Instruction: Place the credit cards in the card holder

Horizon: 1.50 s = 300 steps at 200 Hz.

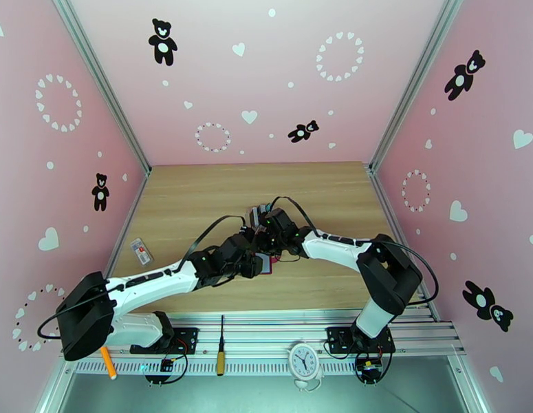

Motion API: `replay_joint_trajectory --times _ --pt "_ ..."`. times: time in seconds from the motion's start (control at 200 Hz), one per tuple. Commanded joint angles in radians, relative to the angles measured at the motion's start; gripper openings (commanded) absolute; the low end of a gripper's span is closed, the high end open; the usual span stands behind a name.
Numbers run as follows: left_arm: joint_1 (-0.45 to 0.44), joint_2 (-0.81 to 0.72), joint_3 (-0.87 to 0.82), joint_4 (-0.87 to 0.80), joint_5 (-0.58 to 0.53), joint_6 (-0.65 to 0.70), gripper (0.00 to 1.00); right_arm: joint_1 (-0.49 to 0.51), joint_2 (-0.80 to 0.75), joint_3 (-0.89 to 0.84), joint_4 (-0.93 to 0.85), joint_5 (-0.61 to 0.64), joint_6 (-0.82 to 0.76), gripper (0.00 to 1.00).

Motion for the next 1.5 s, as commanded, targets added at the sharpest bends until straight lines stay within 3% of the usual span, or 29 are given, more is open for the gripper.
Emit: replay_joint_trajectory --times 0.0,1.101,1.497 --pt "-0.009 0.024 0.037 -0.048 -0.057 0.019 0.44 0.008 0.024 0.035 -0.005 -0.005 0.007 0.29" --pt "-0.009 0.021 0.011 -0.059 -0.140 0.022 0.17 0.008 -0.013 0.039 -0.020 0.003 0.008 0.38" --pt "-0.009 -0.022 -0.028 -0.074 -0.192 -0.010 0.12 -0.010 -0.078 -0.065 0.120 -0.032 0.086 0.38"
